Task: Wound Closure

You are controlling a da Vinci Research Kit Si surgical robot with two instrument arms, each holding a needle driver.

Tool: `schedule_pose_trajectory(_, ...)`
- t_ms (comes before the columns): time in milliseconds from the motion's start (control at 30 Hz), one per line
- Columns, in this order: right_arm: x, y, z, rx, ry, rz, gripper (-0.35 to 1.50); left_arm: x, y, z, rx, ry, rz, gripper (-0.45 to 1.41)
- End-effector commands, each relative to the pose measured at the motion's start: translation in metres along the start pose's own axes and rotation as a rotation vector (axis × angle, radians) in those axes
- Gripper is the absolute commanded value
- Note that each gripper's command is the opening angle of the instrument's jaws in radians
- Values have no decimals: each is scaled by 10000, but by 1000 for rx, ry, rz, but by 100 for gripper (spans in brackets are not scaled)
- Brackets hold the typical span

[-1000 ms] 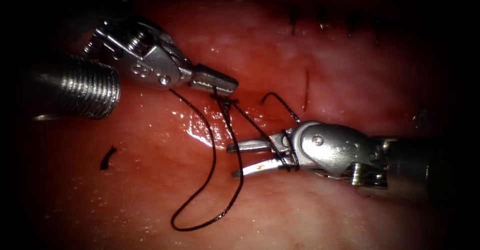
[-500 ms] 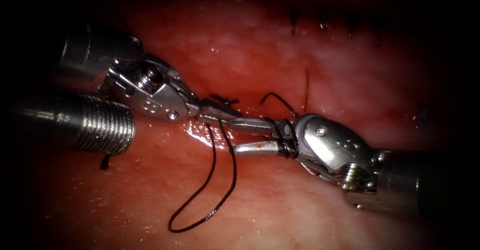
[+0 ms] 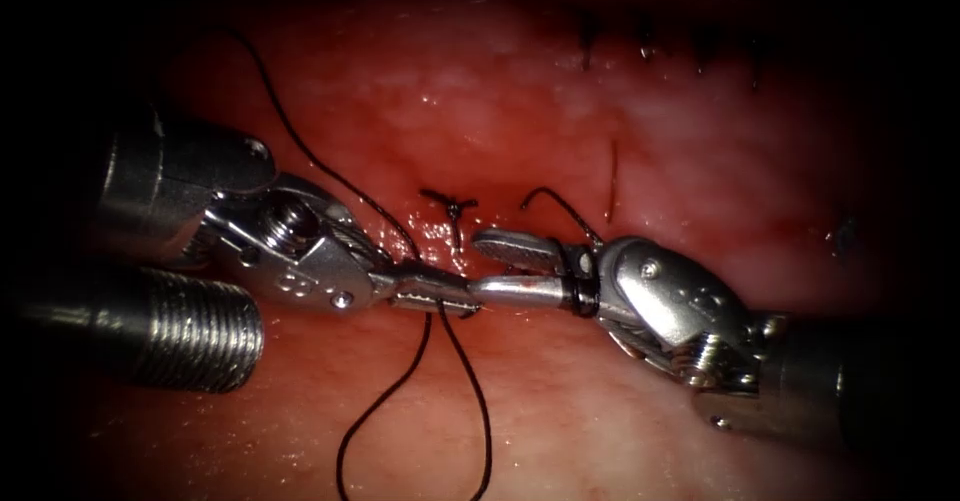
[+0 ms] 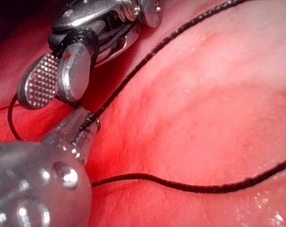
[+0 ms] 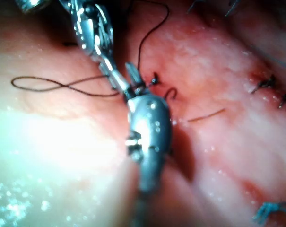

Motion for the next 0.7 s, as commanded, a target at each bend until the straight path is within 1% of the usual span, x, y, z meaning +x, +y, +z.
schedule_pose_trajectory(33, -9, -6, 0, -42, -12, 7, 14, 4, 1, 8, 1, -5, -1, -45)
schedule_pose_trajectory(133, -14, -9, -4, -108, -22, 24, 14, 18, 1, 9, 4, -11, -6, -45)
schedule_pose_trajectory(167, -16, -10, -5, -133, -30, 27, 17, 22, 1, 10, 4, -13, -8, -45)
schedule_pose_trajectory(200, -17, -11, -6, -152, -35, 27, 29, 28, 2, 12, 5, -15, -9, -45)
schedule_pose_trajectory(267, -20, -12, -6, -194, -51, 33, 46, 36, 2, 16, 8, -21, -11, -45)
schedule_pose_trajectory(333, -21, -12, -7, -219, -65, 31, 54, 44, 2, 19, 13, -39, -14, -45)
schedule_pose_trajectory(467, -22, -11, -9, -253, -74, 33, 54, 50, -4, 19, 17, -49, -22, -45)
schedule_pose_trajectory(600, -25, -12, -14, -275, -77, 48, 54, 46, -12, 15, 22, -68, -28, -45)
schedule_pose_trajectory(700, -29, -15, -20, -313, -110, 67, 54, 46, -16, 13, 22, -70, -32, -45)
